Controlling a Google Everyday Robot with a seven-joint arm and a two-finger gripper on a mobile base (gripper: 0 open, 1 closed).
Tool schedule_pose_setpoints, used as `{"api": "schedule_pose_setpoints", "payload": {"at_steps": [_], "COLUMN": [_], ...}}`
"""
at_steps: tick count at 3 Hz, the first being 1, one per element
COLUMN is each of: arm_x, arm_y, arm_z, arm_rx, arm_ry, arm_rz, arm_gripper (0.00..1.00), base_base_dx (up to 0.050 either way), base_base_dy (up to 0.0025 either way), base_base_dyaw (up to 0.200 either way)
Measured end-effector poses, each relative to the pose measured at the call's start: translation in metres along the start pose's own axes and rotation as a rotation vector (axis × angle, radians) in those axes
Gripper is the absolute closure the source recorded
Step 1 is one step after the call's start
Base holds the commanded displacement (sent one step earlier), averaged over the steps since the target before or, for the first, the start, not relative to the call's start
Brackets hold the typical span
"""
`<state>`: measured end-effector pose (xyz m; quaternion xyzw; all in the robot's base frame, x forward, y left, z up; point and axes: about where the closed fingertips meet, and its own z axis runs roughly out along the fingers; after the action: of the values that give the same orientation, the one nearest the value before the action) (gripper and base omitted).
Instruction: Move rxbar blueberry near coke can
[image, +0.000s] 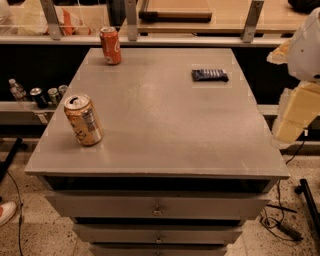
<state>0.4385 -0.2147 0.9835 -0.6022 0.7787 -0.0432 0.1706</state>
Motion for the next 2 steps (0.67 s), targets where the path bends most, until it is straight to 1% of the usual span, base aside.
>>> {"api": "schedule_pose_setpoints", "payload": {"at_steps": [2], "arm_x": [0.0], "arm_y": [0.0], "arm_z": [0.0], "arm_rx": [0.0], "arm_ry": [0.0], "arm_rz": [0.0], "arm_gripper": [0.0], "base_base_dx": [0.016], "base_base_dy": [0.00055], "base_base_dyaw": [0.077]}}
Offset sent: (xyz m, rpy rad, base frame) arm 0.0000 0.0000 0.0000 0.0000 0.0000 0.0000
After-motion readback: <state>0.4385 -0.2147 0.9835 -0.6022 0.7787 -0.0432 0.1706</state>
